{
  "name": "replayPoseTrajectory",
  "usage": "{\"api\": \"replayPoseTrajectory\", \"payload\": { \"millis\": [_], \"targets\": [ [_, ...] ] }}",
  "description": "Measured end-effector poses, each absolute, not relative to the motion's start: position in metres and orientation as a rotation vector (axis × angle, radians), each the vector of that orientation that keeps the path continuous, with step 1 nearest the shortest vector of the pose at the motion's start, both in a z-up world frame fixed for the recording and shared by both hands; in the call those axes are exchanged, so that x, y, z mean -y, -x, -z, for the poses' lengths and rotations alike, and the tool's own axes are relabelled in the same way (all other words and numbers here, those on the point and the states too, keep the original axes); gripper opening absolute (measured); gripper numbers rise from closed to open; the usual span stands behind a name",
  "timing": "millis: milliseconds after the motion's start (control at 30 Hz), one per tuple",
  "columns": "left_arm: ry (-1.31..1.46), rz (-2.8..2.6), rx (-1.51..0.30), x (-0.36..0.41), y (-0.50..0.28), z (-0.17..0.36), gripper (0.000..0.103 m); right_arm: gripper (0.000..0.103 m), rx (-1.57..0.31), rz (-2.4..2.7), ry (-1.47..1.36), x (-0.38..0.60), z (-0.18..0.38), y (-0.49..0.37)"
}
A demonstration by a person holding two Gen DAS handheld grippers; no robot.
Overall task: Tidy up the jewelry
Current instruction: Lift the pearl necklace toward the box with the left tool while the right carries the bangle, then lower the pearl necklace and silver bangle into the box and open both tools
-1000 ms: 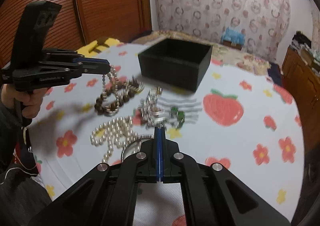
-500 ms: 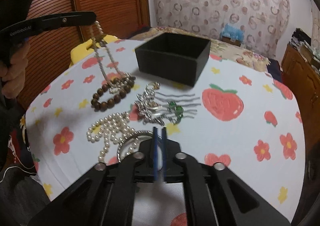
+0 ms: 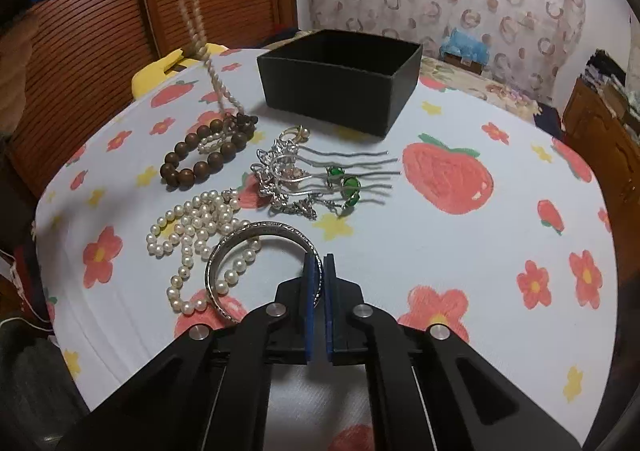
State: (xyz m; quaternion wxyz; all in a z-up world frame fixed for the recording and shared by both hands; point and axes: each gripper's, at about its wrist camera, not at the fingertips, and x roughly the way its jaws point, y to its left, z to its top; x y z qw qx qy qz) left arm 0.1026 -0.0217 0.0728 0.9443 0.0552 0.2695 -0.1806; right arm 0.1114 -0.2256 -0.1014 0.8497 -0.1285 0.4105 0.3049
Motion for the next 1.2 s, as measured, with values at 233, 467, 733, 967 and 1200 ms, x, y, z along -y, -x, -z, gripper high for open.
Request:
{"api": "replayPoseTrajectory", "payload": {
  "millis": [233,467,733,967,1200],
  "targets": [
    [-0.108,0.362,-0.497,0.022,-0.115,-0.104,0.003,0.005,-0.752,-0.635,0.261,0.228,0.056,-0.118],
    [-0.118,0.358,-0.440,0.029,-0.135,-0.135,0.003,0.005,-0.661,-0.627,0.279,0.219,0.012,-0.145],
    [-0.125,0.354,-0.426,0.037,-0.169,-0.149,0.003,0.005,-0.633,-0.601,0.268,0.208,-0.002,-0.194],
    [-0.112,0.343,-0.518,0.033,-0.208,-0.113,0.003,0.005,-0.639,-0.571,0.245,0.203,0.004,-0.237],
    [-0.060,0.332,-0.648,0.018,-0.242,-0.046,0.004,0.005,-0.692,-0.572,0.273,0.181,0.032,-0.277]
  ]
}}
